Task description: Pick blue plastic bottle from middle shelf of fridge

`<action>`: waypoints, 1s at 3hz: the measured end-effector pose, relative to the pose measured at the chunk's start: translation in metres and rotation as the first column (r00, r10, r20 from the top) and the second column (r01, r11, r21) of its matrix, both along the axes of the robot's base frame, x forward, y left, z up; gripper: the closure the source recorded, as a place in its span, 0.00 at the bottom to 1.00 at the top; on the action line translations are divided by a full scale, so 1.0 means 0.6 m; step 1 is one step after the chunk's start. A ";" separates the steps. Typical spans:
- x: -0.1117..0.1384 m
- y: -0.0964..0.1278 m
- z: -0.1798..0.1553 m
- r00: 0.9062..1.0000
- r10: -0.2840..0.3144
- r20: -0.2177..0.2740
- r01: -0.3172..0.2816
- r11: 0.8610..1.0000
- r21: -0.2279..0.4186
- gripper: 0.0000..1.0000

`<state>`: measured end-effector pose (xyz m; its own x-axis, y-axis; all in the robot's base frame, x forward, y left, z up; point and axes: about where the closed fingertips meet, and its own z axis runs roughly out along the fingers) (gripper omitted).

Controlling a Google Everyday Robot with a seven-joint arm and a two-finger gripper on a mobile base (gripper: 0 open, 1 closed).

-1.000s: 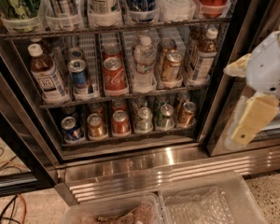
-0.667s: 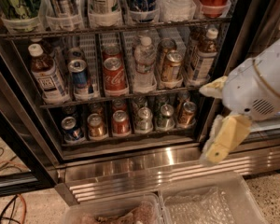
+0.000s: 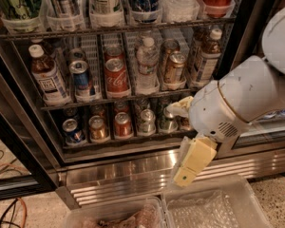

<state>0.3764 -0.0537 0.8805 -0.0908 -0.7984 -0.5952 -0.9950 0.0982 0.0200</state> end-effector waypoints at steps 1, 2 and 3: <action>0.002 0.002 -0.003 1.000 -0.020 -0.009 0.020 1.000 0.021 0.00; 0.013 0.050 -0.033 1.000 0.000 -0.023 0.002 0.998 0.066 0.00; 0.042 0.124 -0.063 0.998 0.058 -0.006 -0.057 0.994 0.089 0.00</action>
Offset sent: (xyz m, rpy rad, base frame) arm 0.0224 0.0677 -0.0467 0.1316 0.0354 0.0128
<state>0.4013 0.0207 0.8427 -0.0520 -0.7467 -0.6631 -0.9986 0.0387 0.0348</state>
